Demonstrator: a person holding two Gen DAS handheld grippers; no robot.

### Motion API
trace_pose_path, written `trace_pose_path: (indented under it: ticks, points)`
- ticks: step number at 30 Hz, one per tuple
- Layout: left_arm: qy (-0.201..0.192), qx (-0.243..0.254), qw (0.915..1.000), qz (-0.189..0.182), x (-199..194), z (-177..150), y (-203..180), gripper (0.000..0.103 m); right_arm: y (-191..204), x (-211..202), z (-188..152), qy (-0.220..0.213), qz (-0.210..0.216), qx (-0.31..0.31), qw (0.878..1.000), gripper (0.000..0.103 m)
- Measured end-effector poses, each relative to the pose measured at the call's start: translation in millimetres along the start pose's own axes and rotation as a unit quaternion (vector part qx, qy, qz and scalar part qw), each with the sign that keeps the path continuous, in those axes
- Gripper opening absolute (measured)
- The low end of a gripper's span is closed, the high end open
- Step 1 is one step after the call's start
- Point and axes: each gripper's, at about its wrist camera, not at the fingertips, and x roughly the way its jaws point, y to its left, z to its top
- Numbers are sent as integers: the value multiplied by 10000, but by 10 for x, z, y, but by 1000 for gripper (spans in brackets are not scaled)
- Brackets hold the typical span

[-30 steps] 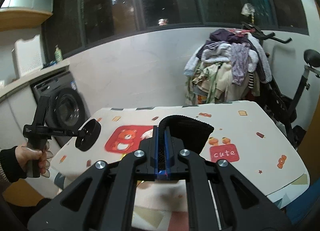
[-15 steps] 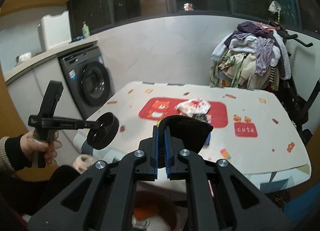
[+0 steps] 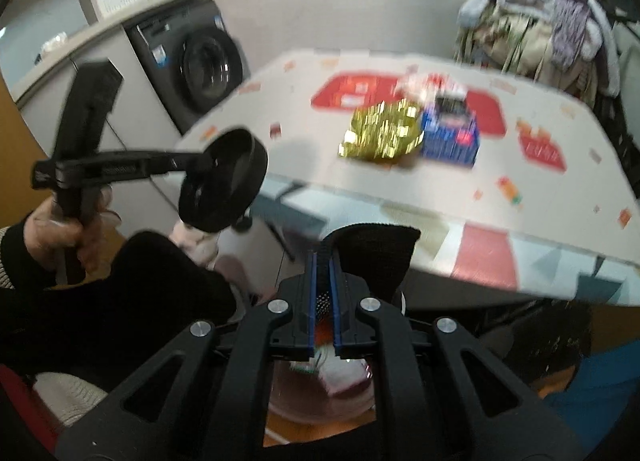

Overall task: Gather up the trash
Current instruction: 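Carry the black lid and cloth down into the brown bin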

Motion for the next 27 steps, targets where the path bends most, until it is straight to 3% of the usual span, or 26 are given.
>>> trace_pose_path:
  ticks: [5, 13, 15, 17, 20, 23, 27]
  points:
    - [85, -47, 9999, -59, 121, -56, 28, 6, -23, 425, -107, 636, 8, 52, 9980, 10]
    - [172, -60, 9998, -68, 244, -76, 65, 7, -127, 774, -238, 1222, -92, 121, 9924, 16]
    - [203, -72, 9997, -86, 280, -79, 73, 7, -153, 826, -261, 1328, -63, 165, 9910, 31]
    - [224, -63, 9997, -94, 300, -89, 66, 7, -179, 848, -252, 1327, -47, 187, 9910, 55]
    - [244, 10, 9996, -104, 334, -104, 35, 7, -196, 816, -220, 1164, -121, 94, 9931, 76]
    - [249, 103, 9996, -98, 360, -144, 4, 7, -211, 743, -168, 867, -333, -133, 9956, 91]
    - [314, 170, 9993, -117, 416, -256, -17, 7, -285, 637, -115, 347, -703, -413, 9961, 97]
